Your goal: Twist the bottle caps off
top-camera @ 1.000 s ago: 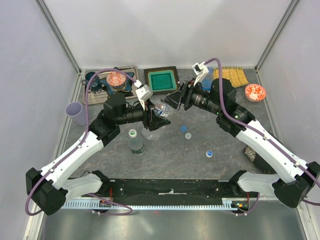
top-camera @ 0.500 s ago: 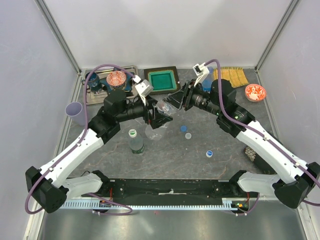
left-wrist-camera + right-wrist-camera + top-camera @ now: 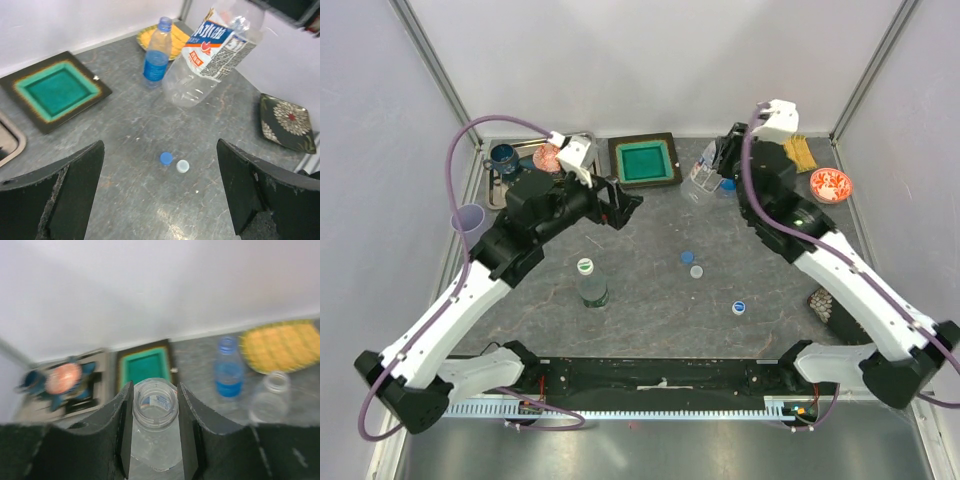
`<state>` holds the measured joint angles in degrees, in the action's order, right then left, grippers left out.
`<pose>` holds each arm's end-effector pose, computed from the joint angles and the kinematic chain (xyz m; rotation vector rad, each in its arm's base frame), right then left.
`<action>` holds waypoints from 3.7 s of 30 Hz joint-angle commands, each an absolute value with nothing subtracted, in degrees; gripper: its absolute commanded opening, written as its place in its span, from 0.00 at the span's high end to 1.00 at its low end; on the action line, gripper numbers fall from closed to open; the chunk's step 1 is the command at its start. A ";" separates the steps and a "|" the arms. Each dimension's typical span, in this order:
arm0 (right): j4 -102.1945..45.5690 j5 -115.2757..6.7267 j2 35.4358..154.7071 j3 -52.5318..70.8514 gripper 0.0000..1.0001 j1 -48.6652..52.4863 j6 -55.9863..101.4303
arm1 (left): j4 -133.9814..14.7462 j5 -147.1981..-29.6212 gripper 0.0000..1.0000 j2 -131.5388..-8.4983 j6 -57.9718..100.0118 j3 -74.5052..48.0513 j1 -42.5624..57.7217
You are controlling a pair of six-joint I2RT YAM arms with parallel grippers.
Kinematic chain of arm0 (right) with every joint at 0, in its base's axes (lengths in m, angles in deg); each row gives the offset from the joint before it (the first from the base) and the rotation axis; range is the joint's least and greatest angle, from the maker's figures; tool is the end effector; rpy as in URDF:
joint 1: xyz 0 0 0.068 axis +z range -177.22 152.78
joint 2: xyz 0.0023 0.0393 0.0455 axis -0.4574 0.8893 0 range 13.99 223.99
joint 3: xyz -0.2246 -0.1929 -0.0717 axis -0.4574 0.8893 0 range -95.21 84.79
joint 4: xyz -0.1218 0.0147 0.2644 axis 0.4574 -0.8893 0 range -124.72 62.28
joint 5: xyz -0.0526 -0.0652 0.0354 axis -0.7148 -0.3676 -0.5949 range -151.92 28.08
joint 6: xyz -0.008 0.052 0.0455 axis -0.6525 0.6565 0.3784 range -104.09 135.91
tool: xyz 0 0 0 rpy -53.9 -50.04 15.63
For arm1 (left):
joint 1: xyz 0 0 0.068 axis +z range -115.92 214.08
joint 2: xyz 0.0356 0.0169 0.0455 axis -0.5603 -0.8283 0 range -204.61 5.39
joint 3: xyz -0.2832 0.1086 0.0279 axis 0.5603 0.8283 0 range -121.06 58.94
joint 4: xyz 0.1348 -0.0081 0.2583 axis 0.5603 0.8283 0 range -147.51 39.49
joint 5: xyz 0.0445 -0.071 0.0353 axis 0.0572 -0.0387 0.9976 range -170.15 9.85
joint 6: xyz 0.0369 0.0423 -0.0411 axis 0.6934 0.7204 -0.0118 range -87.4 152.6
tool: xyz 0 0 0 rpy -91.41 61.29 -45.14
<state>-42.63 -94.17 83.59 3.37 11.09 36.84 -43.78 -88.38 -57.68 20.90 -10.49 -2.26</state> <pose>0.2518 0.1603 0.5006 0.1880 1.6160 0.3404 0.2233 -0.1741 0.4517 0.4818 1.6875 -0.7418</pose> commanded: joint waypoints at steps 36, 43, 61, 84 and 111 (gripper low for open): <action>-21.30 -110.08 113.05 15.10 0.75 3.28 33.39 | -43.89 -84.98 0.00 -39.96 19.24 5.68 -2.13; -23.84 -109.03 110.50 14.40 0.43 3.37 34.01 | -43.89 -85.16 0.00 -40.23 19.15 5.50 -2.13; -26.93 -107.27 109.00 10.88 0.28 3.37 33.66 | -43.80 -85.60 0.00 -40.76 19.33 5.15 -2.13; -27.63 -103.93 102.77 9.39 0.16 3.80 35.16 | -43.89 -84.63 0.00 -40.40 20.38 4.36 -2.13; -34.57 -61.65 95.72 9.92 0.02 34.83 33.57 | -25.35 -32.33 0.01 -38.21 16.08 -4.87 -0.46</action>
<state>-36.86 -61.66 95.07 12.13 32.62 34.15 -28.06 -36.40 -38.47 19.50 -3.80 -0.77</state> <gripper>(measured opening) 0.970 0.993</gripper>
